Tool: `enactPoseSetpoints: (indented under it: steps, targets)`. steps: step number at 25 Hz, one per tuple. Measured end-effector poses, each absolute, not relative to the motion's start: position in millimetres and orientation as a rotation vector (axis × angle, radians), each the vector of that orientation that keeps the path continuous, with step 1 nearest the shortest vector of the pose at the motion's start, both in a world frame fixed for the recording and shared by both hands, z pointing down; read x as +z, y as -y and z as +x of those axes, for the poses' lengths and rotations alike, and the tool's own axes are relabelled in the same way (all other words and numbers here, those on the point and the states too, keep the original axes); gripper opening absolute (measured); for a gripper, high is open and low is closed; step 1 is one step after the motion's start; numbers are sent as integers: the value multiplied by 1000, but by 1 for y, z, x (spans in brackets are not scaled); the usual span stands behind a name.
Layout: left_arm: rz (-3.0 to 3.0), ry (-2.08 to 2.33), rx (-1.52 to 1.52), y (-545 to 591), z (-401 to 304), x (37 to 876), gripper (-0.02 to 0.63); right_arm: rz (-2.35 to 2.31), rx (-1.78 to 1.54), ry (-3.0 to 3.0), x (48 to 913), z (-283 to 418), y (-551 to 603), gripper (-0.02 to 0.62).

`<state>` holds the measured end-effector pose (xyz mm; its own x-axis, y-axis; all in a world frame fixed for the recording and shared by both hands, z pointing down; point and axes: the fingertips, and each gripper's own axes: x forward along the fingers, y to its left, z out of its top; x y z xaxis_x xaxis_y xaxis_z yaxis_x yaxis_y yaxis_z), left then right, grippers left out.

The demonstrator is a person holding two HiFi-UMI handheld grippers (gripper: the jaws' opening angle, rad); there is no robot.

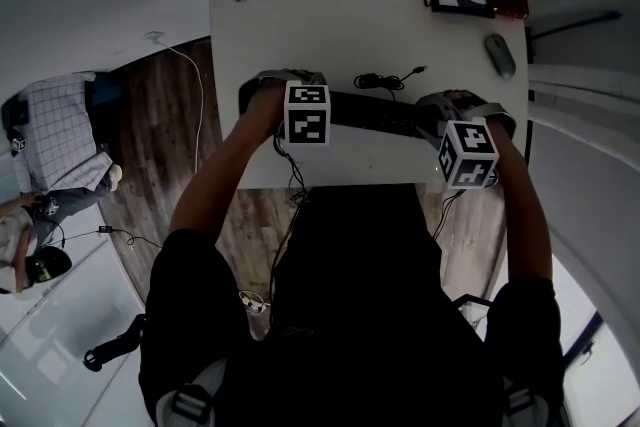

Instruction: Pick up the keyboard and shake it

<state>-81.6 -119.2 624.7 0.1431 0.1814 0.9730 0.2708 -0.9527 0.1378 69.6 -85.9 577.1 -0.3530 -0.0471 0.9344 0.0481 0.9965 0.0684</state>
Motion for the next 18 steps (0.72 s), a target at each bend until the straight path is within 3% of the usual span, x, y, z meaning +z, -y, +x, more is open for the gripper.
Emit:
enactPoseSetpoints:
  steps: [10,15,18]
  targets:
    - [-2332,397,-1909,117,-83,620,163,101,112,1908,589,83,94,225]
    - [-2330,379,-1903,117,-83,620,161,1,205,1889,607,69,87,220]
    - [-2324,370,-1907,117,-82,620,161,-41,233,1884,613,63,80,149]
